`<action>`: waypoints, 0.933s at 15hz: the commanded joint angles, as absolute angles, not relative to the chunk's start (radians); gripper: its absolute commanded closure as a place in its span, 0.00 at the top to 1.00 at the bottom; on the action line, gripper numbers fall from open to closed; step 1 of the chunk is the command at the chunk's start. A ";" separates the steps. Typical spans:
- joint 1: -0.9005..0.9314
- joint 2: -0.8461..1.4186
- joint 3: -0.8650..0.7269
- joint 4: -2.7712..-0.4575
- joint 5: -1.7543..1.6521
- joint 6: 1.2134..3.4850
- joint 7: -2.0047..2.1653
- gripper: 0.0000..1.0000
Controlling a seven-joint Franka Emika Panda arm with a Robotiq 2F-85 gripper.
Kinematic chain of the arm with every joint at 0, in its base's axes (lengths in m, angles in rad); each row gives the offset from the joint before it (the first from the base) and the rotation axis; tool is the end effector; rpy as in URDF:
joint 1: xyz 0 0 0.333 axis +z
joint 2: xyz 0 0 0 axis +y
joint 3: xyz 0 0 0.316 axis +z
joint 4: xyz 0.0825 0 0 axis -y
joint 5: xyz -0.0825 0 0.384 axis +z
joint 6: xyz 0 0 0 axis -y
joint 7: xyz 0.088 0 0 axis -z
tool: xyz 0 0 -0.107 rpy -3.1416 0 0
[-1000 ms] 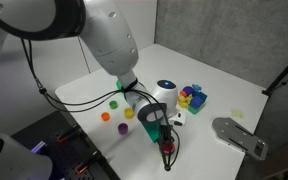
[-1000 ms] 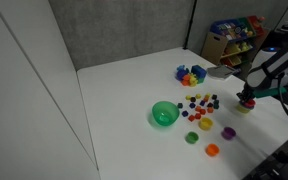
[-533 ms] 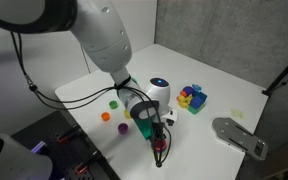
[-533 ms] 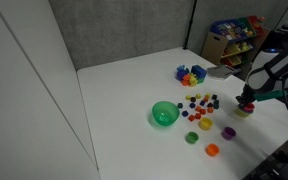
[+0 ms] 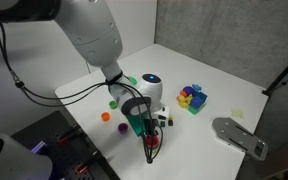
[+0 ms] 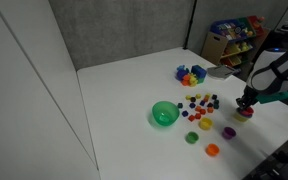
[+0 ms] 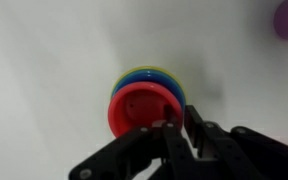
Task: Pick up the red bowl and stack it in the blue stacked bowl
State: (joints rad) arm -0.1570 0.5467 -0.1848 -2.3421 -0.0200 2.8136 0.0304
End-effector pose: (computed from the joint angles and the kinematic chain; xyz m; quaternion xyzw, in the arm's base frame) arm 0.4613 -0.1729 0.1003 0.9846 -0.1639 -0.0411 0.0453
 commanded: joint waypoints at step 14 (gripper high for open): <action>-0.111 0.150 -0.208 -2.500 -0.109 2.594 0.017 1.00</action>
